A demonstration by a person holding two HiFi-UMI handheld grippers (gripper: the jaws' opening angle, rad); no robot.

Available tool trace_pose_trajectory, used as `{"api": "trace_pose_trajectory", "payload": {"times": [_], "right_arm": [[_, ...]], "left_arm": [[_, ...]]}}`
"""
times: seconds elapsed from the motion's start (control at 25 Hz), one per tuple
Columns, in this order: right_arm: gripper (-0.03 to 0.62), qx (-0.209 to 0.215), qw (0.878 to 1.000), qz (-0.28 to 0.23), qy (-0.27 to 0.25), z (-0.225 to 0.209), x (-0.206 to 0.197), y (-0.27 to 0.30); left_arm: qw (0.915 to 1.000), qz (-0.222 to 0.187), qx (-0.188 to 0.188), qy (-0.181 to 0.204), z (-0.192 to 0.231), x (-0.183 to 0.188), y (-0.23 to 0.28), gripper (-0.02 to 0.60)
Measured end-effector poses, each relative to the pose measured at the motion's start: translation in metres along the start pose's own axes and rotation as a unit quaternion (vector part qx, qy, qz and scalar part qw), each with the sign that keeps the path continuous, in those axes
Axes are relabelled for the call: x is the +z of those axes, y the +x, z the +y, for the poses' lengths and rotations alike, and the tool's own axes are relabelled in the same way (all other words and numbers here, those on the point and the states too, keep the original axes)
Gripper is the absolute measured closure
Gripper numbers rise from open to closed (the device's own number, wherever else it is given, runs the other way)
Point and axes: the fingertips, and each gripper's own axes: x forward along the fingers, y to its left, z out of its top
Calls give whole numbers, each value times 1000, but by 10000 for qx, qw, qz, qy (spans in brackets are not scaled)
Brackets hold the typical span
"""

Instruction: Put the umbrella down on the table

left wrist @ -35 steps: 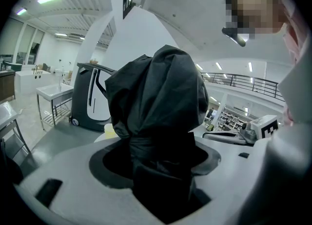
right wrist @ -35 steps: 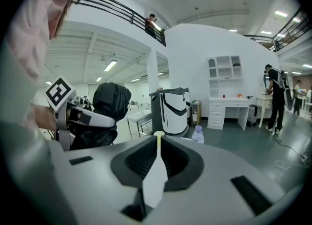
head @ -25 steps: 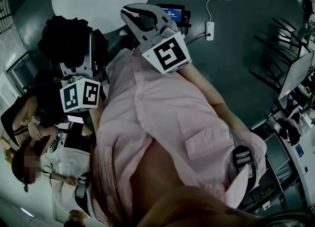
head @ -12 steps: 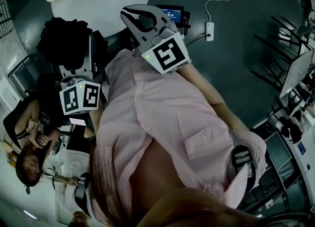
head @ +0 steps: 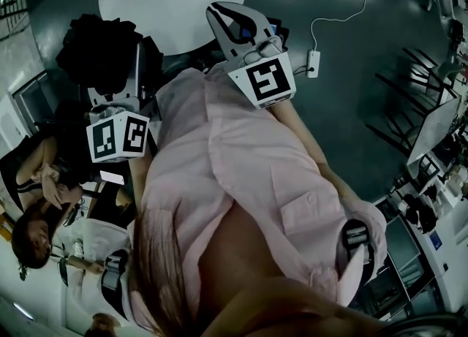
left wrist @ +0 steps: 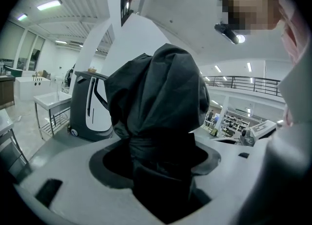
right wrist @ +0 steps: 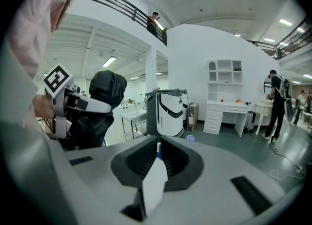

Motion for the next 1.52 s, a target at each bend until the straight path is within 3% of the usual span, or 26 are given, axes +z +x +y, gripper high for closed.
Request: {"api": "trace_pose_trajectory", "payload": {"times": [0.36,1.24,1.32,1.52], "right_arm": [[553,54,9999,-42,-119,21,20,26],[553,-96,9999,-48,0,16,21,28],[553,-114,9999,-31,1,17,19,30],[553,-202,9998,16,18,12,17,29]], "left_arm": [[9998,-93,125,-86,38,16,-9,268],[9997,-3,217,-139,51,19,-5,268],[9997,145,220,-2,58,16,-2,268],[9937,826,103,753,70,-2,17,268]]}}
